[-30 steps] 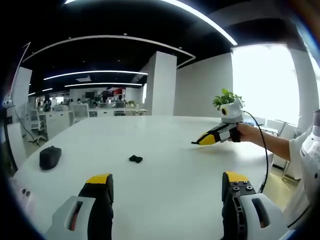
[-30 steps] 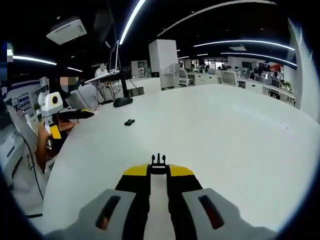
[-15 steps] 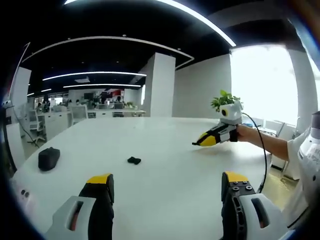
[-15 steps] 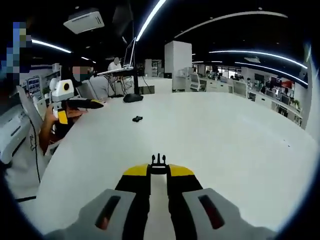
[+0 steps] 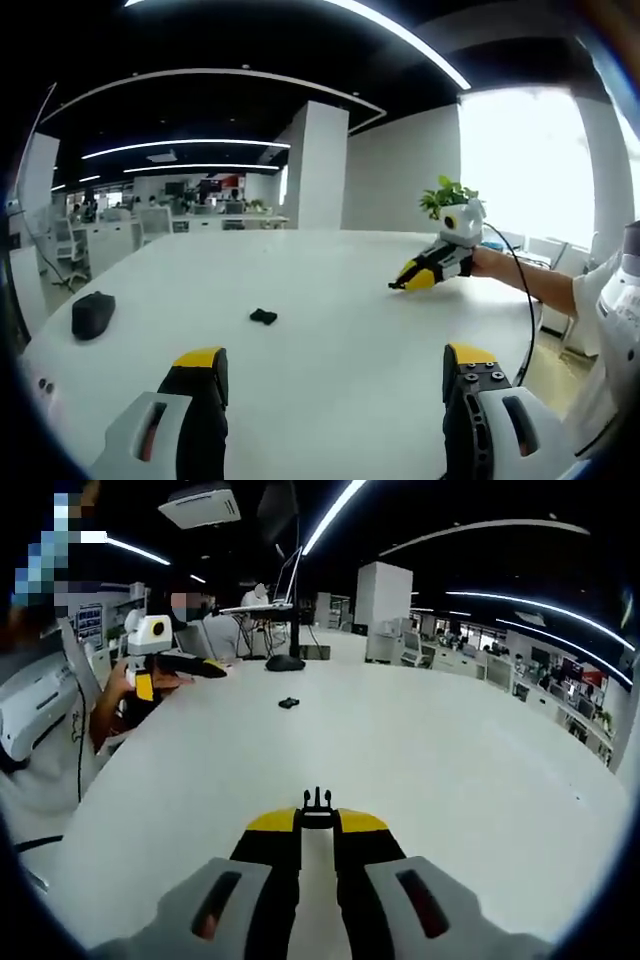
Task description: Snap the two parts of the plastic buckle together until the buckle closes and remains connected.
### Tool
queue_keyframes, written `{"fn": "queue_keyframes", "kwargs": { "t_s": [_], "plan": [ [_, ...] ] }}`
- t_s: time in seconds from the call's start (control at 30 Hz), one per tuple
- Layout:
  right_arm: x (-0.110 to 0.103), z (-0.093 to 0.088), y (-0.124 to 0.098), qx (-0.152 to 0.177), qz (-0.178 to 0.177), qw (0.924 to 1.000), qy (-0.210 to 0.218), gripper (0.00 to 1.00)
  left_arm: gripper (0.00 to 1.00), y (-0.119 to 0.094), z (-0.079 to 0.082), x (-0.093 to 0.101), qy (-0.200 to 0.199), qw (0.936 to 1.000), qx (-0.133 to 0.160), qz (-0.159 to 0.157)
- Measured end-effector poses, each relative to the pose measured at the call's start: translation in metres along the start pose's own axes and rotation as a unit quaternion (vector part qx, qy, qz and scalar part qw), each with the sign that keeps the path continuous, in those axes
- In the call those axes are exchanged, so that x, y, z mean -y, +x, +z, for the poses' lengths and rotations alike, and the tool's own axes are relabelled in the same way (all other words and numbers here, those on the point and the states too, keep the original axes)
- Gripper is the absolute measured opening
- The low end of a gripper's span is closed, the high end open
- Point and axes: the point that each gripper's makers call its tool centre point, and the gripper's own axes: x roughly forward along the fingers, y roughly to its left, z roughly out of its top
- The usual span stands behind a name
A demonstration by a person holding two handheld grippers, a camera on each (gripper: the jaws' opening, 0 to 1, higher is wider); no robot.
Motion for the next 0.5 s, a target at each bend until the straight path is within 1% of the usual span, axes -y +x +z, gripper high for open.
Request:
{"fn": "queue_keyframes", "kwargs": {
  "t_s": [0.13,0.33,0.5],
  "plan": [
    [-0.0008,0.0018,-0.0027,0.005,0.021,0.9998,-0.003,0.11,0.9,0.0002,-0.0013,0.0011,-0.003,1.0,0.0,-0.001],
    [-0.0056,0.0011,-0.0034,-0.003,0.056,0.9982,-0.021,0.11,0.9,-0.0011,-0.0017,-0.0003,-0.004,1.0,-0.001,0.001],
    [-0.0045,-0.0006,-0.0034,-0.013,0.063,0.9975,-0.031,0.11,0.9,-0.0013,-0.0017,-0.0004,-0.004,1.0,0.0,0.002]
  ]
}}
